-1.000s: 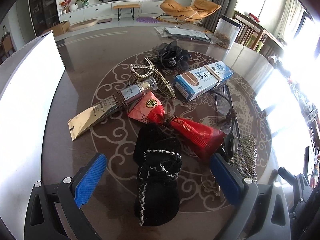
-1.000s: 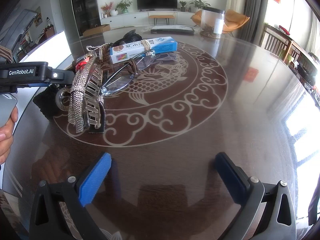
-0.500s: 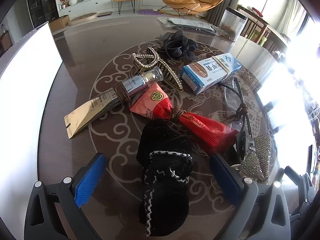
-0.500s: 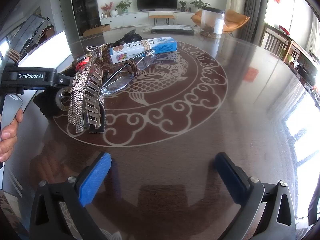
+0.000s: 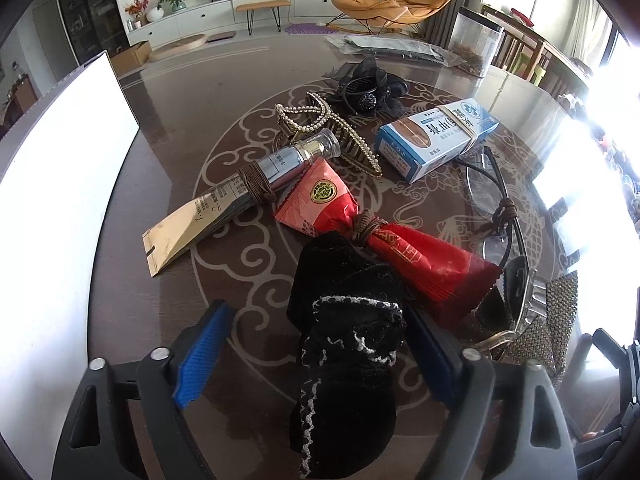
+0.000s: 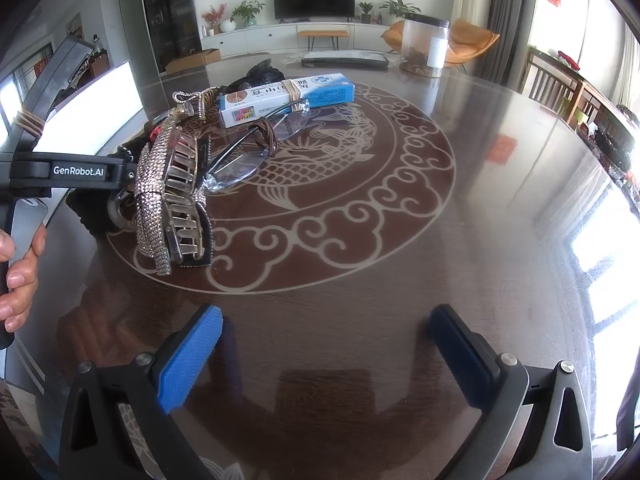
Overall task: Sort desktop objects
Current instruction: 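Move the left tool toward the black knitted pouch with white trim, then close the left gripper on the black knitted pouch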
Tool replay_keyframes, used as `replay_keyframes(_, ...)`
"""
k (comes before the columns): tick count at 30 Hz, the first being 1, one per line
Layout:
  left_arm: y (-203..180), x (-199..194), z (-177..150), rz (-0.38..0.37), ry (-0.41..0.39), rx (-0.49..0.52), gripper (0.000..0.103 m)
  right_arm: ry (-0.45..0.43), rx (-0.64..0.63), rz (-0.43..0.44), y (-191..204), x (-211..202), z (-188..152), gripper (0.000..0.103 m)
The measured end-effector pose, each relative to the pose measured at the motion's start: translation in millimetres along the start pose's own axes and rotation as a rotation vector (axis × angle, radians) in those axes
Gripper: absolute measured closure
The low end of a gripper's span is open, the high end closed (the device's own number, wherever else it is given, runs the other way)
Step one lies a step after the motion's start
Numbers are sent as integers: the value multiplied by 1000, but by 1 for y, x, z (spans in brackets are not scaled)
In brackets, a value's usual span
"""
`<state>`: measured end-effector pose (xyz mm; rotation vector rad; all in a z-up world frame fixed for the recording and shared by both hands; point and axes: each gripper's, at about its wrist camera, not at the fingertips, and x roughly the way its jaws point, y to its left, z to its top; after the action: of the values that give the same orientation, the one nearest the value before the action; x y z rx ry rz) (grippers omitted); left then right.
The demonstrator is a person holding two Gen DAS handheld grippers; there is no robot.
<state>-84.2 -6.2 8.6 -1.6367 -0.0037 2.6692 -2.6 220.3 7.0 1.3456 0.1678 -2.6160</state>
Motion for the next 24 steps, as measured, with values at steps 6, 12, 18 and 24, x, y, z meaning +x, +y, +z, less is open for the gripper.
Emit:
replay_keyframes(6, -11, -7, -5, -18, -4, 58, 66, 0, 0, 0, 0, 0, 0, 0)
replay_keyframes(12, -1, -15, -19, -13, -8, -27, 67, 0, 0, 0, 0, 0, 0, 0)
replay_keyframes(18, 10, -30, -36, 10, -24, -58, 67, 0, 0, 0, 0, 0, 0, 0)
replay_keyframes(24, 17, -32, -56, -15, -30, -44, 65, 0, 0, 0, 0, 0, 0, 0)
